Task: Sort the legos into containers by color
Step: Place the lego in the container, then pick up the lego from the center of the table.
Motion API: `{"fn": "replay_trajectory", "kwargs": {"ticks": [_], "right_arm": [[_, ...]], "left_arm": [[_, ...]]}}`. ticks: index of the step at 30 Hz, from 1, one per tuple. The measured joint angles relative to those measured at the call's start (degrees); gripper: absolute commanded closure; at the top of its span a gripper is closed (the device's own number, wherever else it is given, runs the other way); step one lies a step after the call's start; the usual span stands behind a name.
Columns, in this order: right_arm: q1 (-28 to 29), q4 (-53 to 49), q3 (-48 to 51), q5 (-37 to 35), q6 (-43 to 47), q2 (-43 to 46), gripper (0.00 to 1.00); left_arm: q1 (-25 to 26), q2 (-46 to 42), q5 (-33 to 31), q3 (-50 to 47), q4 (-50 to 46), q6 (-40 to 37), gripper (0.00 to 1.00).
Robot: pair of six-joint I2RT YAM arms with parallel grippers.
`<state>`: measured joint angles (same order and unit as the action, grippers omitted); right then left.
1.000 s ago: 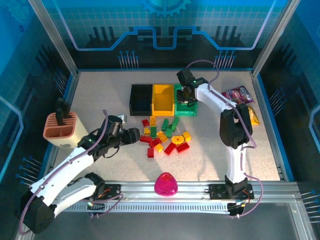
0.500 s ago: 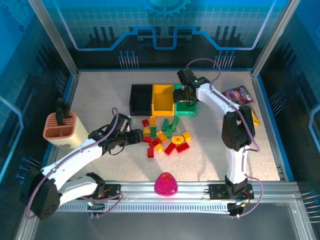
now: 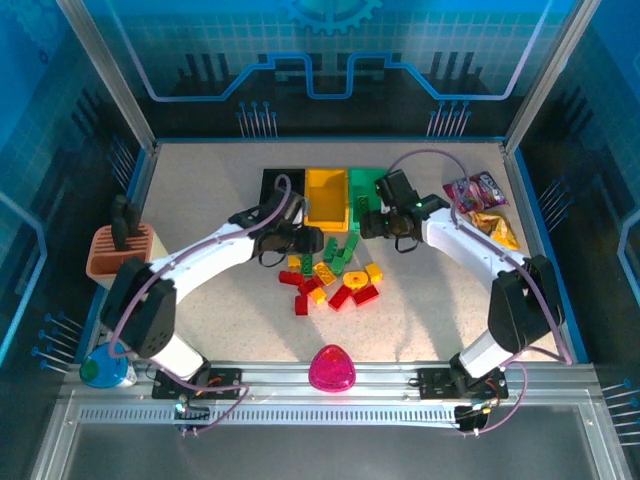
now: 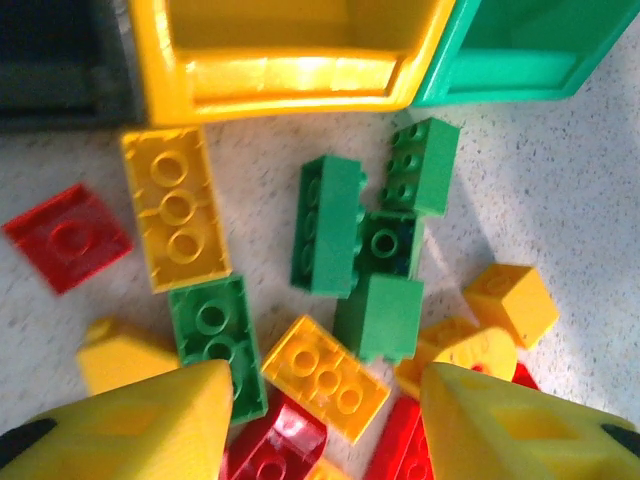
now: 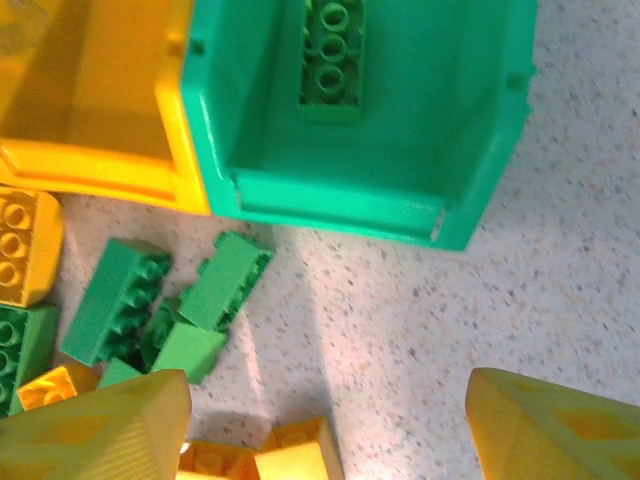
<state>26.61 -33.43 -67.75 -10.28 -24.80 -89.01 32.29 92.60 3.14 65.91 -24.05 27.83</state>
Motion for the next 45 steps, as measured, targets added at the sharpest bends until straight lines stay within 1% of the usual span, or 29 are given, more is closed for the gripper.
{"fn": "replay_trajectory", "kwargs": {"ticks": [3, 7, 12, 16, 21, 27, 31, 34, 36, 40, 45], "right_arm": [[-0.4, 1.2, 4.1, 0.7, -0.5, 3.5, 0.28], [-1.2, 3.9, 9.5, 3.3, -2.0, 8.2, 0.3], [-1.5, 6.8, 14.3, 5.2, -3.6, 10.2, 0.31], [-1.6, 7.6, 16.6, 6.1, -3.9, 11.2, 0.31], [-1.7, 8.8, 18.6, 6.4, -3.9, 12.9, 0.31], [-2.3, 9.5, 20.6, 6.5, -3.9, 13.3, 0.32], [-2.3, 10.0, 20.9, 6.8, -4.0, 13.4, 0.32], [-2.3, 10.7, 21.2, 7.0, -4.3, 13.8, 0.33], [-2.3, 11.2, 21.7, 7.2, -4.4, 14.5, 0.33], [-2.4, 11.6, 22.9, 7.3, -4.7, 15.9, 0.34], [-2.9, 12.1, 24.8, 6.6, -5.7, 17.2, 0.35]], "left_arm": [[0.5, 5.9, 0.1, 5.0, -0.7, -1.7, 0.5], [2.0, 12.9, -0.4, 11.8, -3.5, -4.1, 0.52], [4.4, 20.2, -2.4, 19.7, -7.5, -6.8, 0.54], [5.4, 23.5, -5.4, 23.1, -10.5, -8.5, 0.55], [5.5, 24.6, -7.9, 23.6, -12.3, -9.0, 0.55], [5.5, 25.8, -8.1, 23.7, -12.8, -9.0, 0.56], [5.6, 27.7, -8.1, 24.1, -12.9, -9.0, 0.6], [5.8, 29.0, -8.5, 24.3, -13.2, -9.2, 0.72], [5.9, 29.1, -8.8, 24.4, -13.2, -9.6, 0.77], [6.6, 28.8, -9.5, 24.7, -13.5, -9.9, 0.78], [8.0, 24.9, -10.3, 25.6, -15.5, -10.4, 0.8]]}}
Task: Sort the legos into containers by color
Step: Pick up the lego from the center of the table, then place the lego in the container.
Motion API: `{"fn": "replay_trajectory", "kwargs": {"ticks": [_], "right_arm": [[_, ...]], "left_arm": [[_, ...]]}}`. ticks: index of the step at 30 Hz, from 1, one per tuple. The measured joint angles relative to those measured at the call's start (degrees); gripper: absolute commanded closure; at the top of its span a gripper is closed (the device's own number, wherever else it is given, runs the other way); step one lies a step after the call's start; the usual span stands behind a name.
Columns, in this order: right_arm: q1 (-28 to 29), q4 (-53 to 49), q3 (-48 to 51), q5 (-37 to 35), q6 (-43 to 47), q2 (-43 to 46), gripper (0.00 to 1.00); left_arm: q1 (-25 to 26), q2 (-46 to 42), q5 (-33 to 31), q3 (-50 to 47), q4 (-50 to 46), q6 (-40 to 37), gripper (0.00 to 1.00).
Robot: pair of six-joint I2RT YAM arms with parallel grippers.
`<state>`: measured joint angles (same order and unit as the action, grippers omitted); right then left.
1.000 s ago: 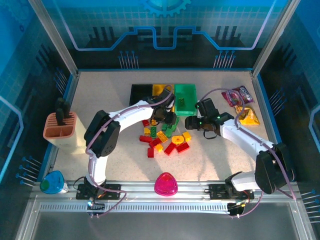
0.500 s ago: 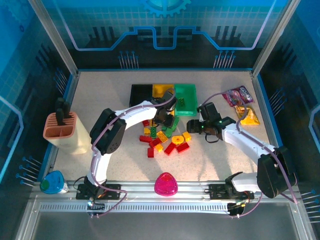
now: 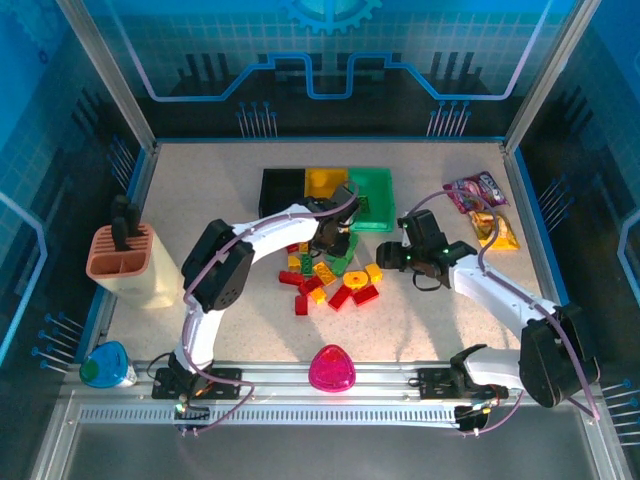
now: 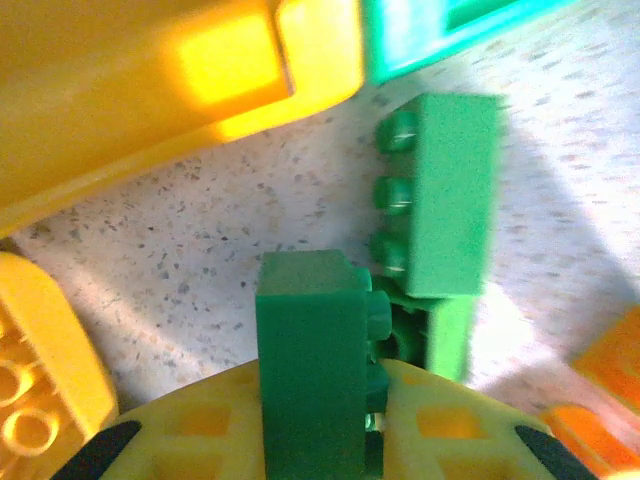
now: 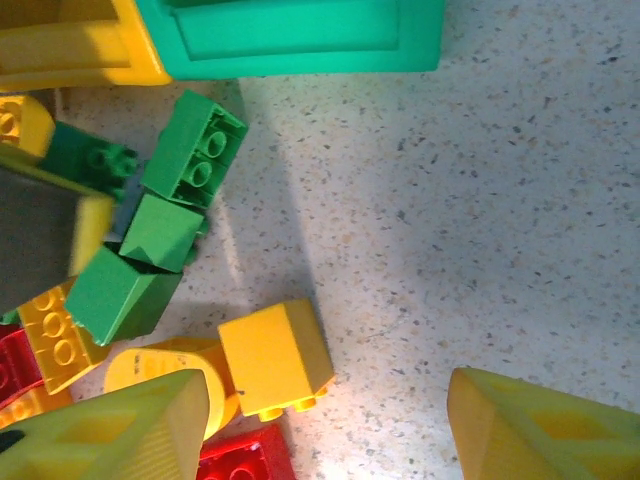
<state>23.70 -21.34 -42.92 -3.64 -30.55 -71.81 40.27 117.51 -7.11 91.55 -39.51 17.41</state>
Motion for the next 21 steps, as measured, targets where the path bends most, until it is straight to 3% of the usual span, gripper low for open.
{"fn": "replay_trajectory", "kwargs": {"ticks": [9, 21], "right_arm": [[-1.1, 1.1, 4.4, -1.9, -2.8, 2.6, 0.36], [-2.7, 0.8, 7.8, -3.0, -3.2, 12.5, 0.36]], "left_arm": [[0.1, -4.0, -1.2, 11.0, 0.9, -1.3, 0.81], [-0.4, 16.7, -0.1, 37.6, -1.0, -1.4, 0.8]]}}
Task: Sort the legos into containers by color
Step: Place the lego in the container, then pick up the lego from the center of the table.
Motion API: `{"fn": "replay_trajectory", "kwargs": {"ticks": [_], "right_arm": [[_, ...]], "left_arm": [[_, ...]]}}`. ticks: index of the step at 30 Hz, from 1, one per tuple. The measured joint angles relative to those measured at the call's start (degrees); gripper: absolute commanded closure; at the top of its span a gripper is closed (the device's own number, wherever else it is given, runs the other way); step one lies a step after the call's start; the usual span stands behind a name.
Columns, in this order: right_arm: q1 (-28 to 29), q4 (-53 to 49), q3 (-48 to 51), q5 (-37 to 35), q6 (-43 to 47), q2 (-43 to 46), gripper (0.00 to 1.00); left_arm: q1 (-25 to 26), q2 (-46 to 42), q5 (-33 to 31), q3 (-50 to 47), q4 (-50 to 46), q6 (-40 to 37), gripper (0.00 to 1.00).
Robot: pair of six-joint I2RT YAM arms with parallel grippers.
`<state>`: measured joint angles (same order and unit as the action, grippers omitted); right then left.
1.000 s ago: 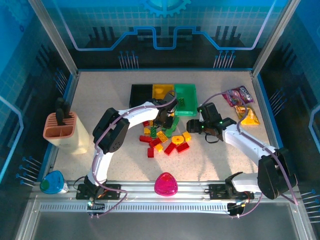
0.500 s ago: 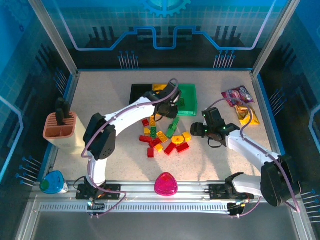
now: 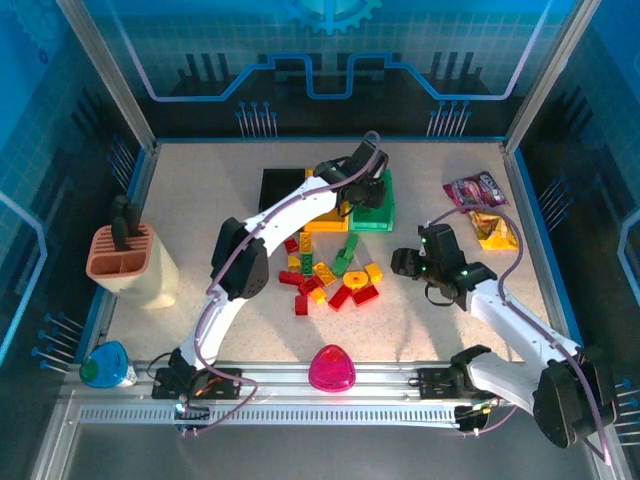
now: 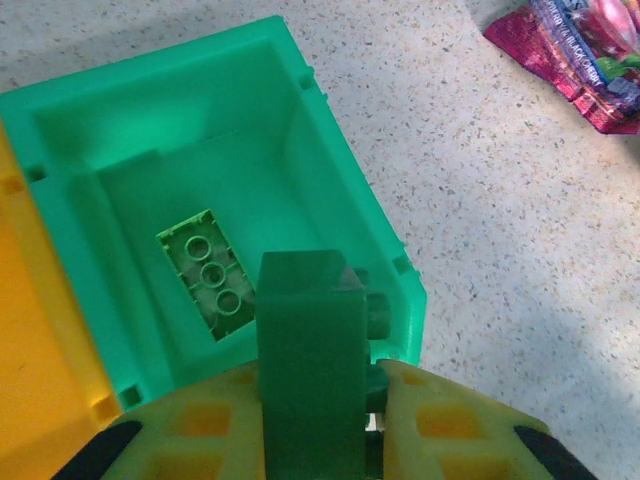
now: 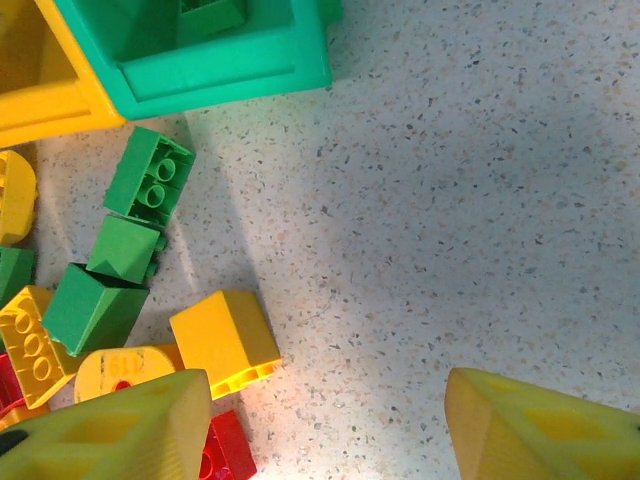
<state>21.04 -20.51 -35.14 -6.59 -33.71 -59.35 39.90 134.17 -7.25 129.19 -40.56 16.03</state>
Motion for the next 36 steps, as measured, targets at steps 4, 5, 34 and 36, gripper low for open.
{"fn": "replay_trajectory", "kwargs": {"ticks": [4, 5, 34, 36], "right_arm": [[-0.1, 0.0, 1.3, 0.4, 0.0, 1.1, 0.36], [-0.1, 0.0, 1.6, 0.7, -0.2, 1.3, 0.36], [10.1, -2.0, -12.7, 1.2, 0.3, -16.6, 0.34], [11.1, -3.1, -16.3, 0.5, 0.5, -20.2, 0.35]], "left_arm": [[-0.9, 3.3, 0.7, 2.8, -0.3, 0.4, 0.78], [-1.2, 3.7, 0.9, 3.2, -0.3, 0.5, 0.77], [-3.4, -40.0, 4.3, -42.8, 14.2, 2.0, 0.45], [-4.1, -43.2, 3.9, -49.3, 15.3, 2.4, 0.46]]}}
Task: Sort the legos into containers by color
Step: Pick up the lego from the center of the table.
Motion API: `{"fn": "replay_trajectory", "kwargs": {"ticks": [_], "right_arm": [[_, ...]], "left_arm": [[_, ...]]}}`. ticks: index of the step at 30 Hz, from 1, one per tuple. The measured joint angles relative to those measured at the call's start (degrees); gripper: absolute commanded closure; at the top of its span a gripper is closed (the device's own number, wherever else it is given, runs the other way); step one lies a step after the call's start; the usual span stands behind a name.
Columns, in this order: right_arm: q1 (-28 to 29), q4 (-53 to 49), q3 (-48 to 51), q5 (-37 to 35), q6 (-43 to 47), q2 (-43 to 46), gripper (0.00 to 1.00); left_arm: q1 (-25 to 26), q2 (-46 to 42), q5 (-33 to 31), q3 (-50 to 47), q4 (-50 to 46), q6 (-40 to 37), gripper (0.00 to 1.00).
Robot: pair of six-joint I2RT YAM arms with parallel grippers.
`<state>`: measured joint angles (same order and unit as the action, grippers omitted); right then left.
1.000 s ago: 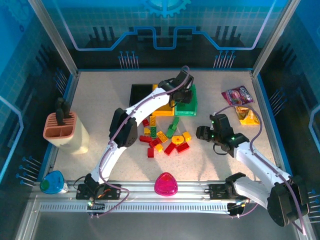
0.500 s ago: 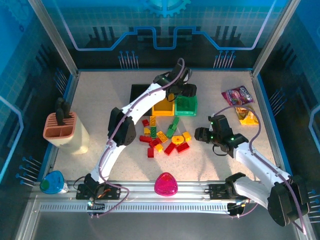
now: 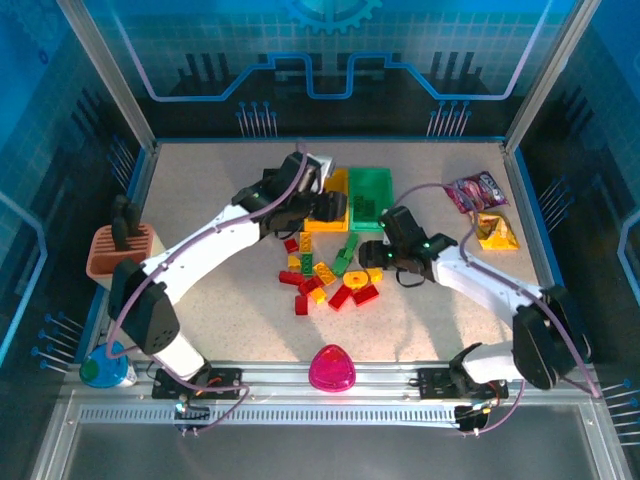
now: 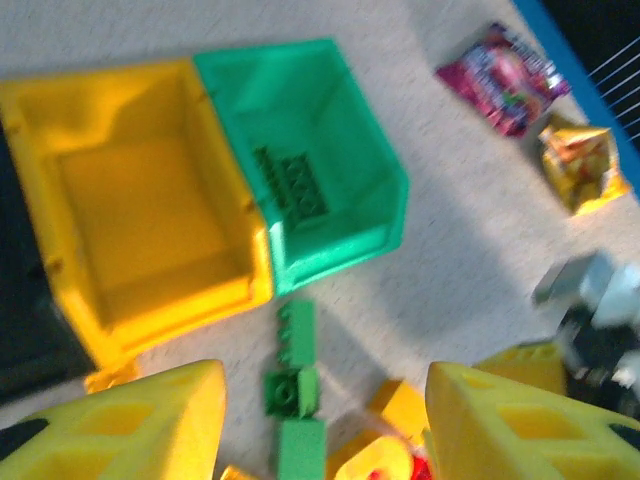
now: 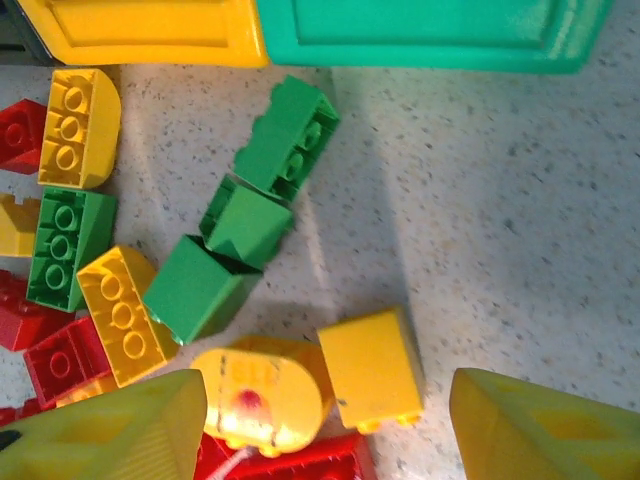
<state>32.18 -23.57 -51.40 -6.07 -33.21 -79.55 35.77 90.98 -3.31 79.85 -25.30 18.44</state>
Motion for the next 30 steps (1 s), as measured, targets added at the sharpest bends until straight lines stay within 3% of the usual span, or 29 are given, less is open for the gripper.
{"fn": "replay_trajectory", "kwargs": {"ticks": [7, 13, 30], "right_arm": [[2.4, -3.2, -10.6, -3.1, 0.2, -10.9, 0.41], [2.4, -5.3, -16.9, -5.7, 0.2, -18.9, 0.44], [2.6, -6.4, -26.6, -8.9, -3.4, -32.4, 0.5]], "left_arm": [[-2.3, -8.6, -1.7, -20.0, 1.8, 3.8, 0.49], [-2.3, -18.4, -2.8, -30.5, 3.6, 7.0, 0.49], [-2.3, -28.8, -5.4, -38.2, 3.6, 8.7, 0.5]]}}
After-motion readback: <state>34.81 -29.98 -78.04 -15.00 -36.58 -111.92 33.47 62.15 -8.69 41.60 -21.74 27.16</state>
